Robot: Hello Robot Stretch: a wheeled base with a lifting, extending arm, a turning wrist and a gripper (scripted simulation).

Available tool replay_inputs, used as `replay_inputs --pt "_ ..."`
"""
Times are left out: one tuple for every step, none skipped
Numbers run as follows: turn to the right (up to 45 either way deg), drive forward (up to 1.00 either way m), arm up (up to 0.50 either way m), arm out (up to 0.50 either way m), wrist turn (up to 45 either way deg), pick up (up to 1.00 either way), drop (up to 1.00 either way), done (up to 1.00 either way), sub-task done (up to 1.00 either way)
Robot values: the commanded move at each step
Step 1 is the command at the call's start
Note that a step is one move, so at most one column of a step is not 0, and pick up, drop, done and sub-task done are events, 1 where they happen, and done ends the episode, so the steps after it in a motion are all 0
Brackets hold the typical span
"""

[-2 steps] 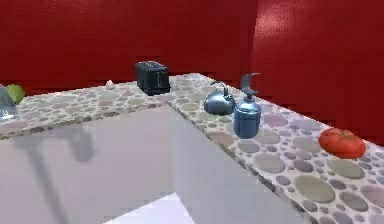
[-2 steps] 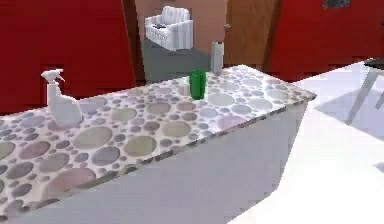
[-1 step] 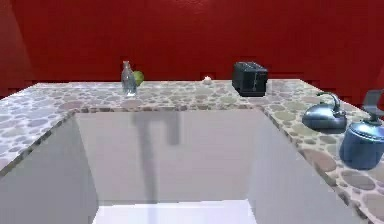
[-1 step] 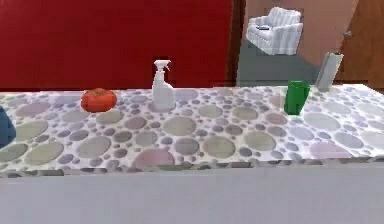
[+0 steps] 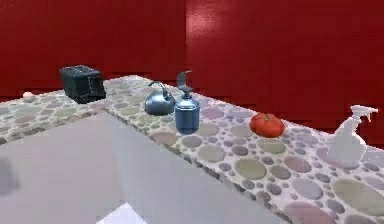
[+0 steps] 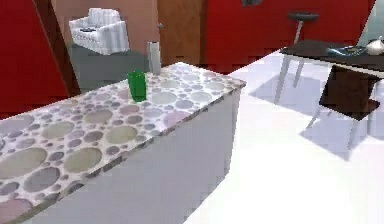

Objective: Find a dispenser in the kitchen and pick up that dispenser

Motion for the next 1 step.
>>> replay_inputs --pt "30.0 0.00 0.00 0.00 0.0 0.00 0.00 0.00 0.00"
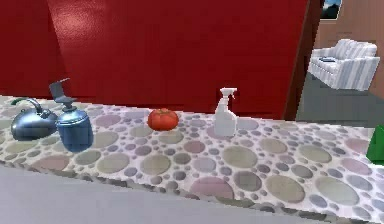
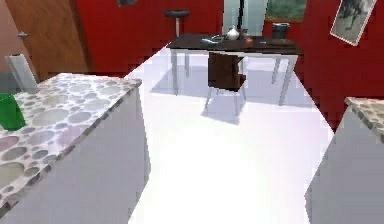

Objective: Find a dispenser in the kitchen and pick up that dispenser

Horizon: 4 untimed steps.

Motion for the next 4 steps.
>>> replay_inputs --pt "0.0 0.25 0.00 0.00 0.0 0.00 0.00 0.00 0.00" --pt "-45.0 0.00 0.00 0.00 0.0 0.00 0.00 0.00 0.00" --pt "-27.0 0.00 0.00 0.00 0.0 0.00 0.00 0.00 0.00" --pt "0.0 0.00 0.50 0.00 0.0 0.00 0.00 0.00 0.00"
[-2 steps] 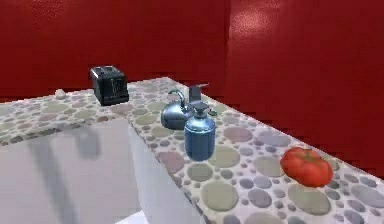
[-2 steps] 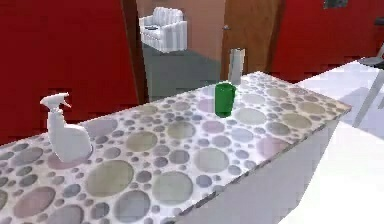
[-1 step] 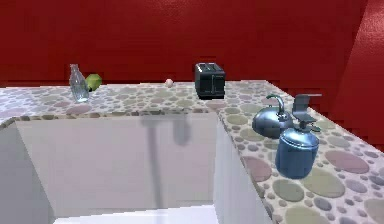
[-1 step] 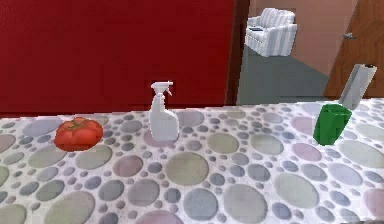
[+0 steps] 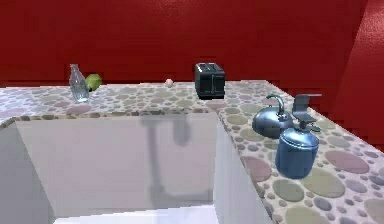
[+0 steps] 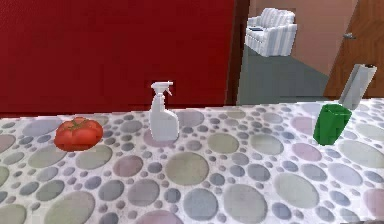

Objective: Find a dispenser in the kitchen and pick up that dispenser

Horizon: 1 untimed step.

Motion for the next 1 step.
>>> replay_inputs --pt "0.0 0.00 0.38 0.00 0.0 0.00 0.00 0.00 0.00"
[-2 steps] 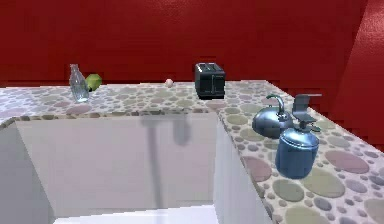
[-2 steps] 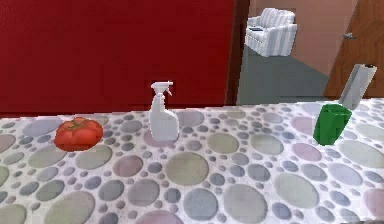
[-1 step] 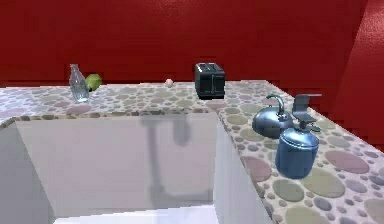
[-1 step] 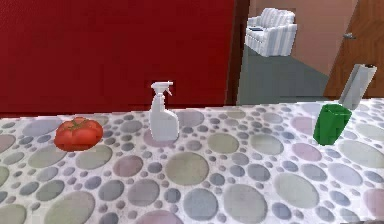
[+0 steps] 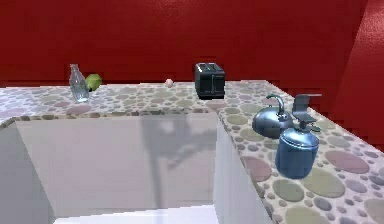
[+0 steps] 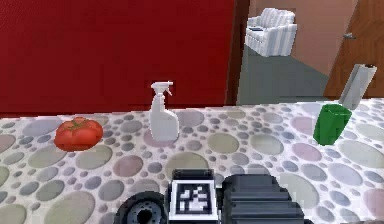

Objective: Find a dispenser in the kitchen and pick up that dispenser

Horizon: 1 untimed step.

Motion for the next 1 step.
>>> replay_inputs --pt "0.0 0.00 0.00 0.34 0.0 0.00 0.00 0.00 0.00"
